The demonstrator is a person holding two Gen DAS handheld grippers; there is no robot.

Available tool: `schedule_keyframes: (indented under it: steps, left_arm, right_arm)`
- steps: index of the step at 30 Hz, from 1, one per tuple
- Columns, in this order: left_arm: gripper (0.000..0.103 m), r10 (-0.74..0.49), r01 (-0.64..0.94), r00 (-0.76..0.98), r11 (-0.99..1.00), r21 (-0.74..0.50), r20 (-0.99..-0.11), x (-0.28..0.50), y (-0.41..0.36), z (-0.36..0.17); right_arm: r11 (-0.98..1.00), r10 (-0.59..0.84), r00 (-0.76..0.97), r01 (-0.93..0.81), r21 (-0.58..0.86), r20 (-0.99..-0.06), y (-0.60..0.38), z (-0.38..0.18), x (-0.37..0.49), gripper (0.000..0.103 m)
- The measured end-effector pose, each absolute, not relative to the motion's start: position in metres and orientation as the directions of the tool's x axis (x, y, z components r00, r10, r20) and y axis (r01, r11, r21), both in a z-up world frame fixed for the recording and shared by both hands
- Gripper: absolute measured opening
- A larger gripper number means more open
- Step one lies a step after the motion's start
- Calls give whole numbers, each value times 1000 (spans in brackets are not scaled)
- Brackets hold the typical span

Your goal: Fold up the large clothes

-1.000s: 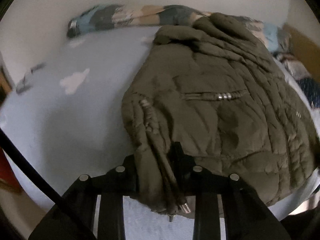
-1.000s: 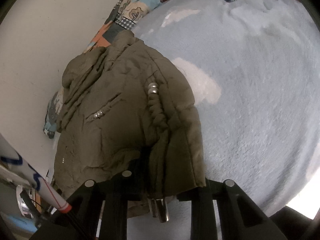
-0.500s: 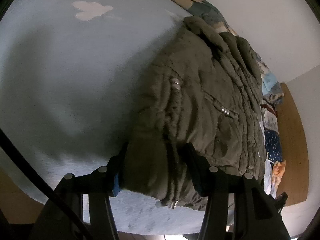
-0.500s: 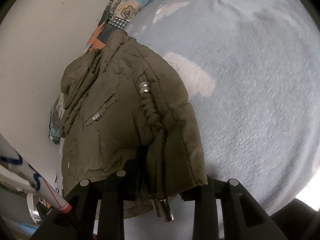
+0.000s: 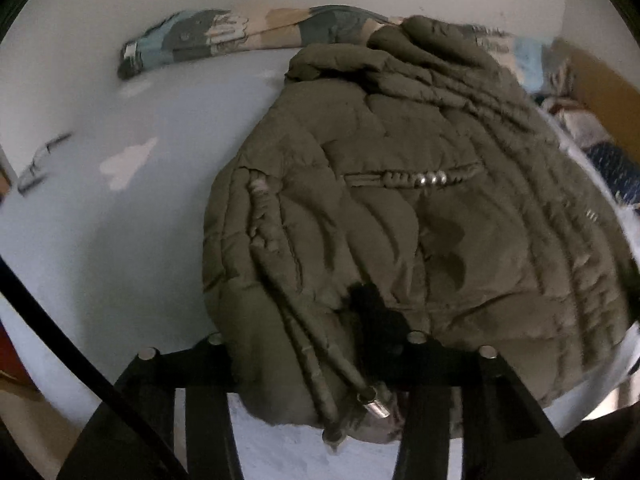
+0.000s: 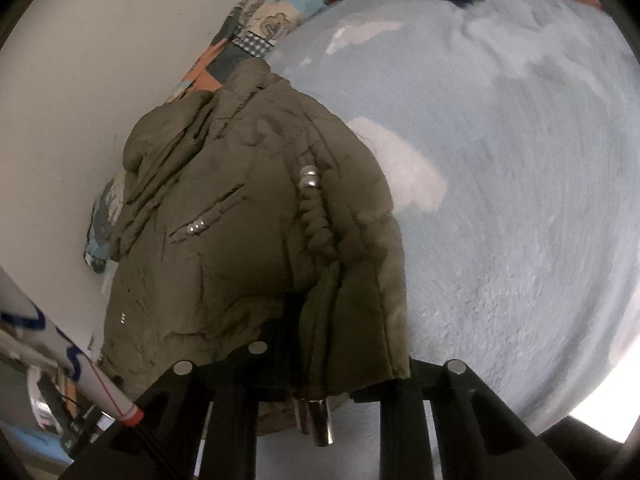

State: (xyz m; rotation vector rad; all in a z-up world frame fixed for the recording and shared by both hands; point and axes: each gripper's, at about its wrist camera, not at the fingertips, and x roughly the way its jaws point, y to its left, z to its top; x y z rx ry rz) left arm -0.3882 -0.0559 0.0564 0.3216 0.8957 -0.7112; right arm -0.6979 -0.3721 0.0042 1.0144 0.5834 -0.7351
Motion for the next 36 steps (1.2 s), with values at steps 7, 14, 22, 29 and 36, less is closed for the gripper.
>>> schedule_keyframes:
  steps: [7,14,22,29,36]
  left_arm:
    - [69,-389,646,391,761,-52,-834,-375,-51,51]
    - [25,-473,697,436,715,-45,-765,-395,-54,71]
    - [21,-572,705,470,702,-105,-672,-408,-29,107]
    - [21,-596,708,462,694,-132,-657,-425,-9,126]
    - [21,-610,706,470,693,-144,-638,-431,7,140]
  right_arm:
    - [291,-237,653,754,589,-719,-378,-6,-705,29]
    - [321,-256,678,732,602,-689,-374,3,-707,14]
    - [384,-309,750,661,645,-585,-358,39,-720,11]
    - [407,-310,797,604,685,-518,-339,69,-739,11]
    - [418,-291,826,564,712,-483,-320,84,-756,11]
